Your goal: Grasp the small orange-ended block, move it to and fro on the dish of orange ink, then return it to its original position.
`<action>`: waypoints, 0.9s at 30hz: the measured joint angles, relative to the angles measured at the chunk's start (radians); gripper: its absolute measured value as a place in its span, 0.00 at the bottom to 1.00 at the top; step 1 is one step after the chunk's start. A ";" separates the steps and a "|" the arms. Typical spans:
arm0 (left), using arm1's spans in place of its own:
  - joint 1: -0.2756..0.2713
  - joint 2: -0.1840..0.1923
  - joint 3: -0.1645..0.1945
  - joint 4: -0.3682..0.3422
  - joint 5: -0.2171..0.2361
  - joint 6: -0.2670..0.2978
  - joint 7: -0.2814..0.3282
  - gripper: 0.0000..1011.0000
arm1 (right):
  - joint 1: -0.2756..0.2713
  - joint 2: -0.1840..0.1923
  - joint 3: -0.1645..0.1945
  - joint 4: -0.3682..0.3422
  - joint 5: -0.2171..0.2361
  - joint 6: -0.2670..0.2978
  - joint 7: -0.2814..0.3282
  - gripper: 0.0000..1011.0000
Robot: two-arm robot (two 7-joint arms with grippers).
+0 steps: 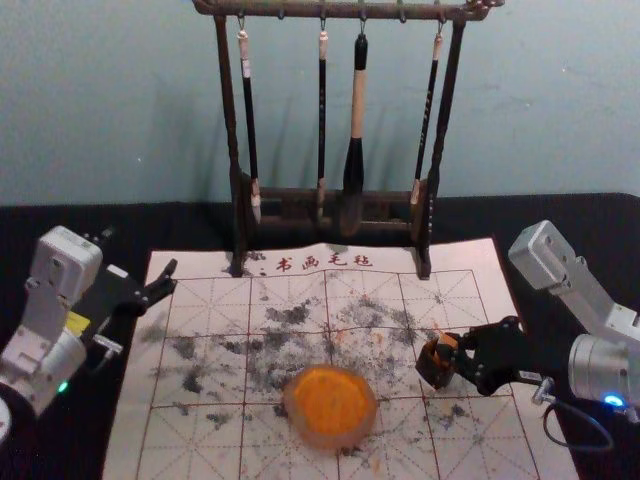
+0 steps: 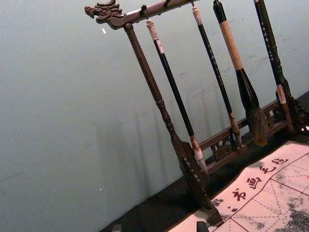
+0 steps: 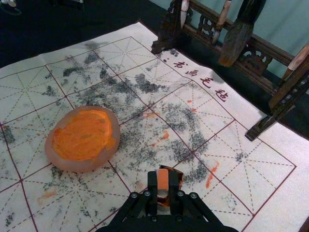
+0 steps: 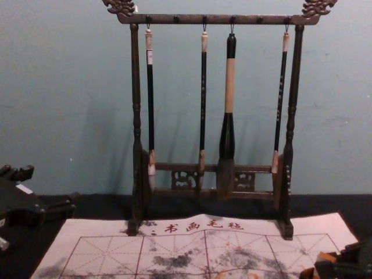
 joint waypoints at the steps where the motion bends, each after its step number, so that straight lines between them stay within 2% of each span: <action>1: 0.000 0.000 0.000 0.000 0.000 0.000 0.000 0.99 | 0.000 0.000 0.000 0.000 0.000 0.000 0.000 0.09; 17: 0.000 0.000 0.000 0.000 0.000 0.000 0.000 0.99 | 0.000 0.001 0.000 -0.001 0.000 0.000 0.001 0.09; 27: 0.000 0.000 0.000 0.000 0.000 0.000 0.000 0.99 | 0.000 0.001 0.000 -0.001 0.001 0.001 0.001 0.38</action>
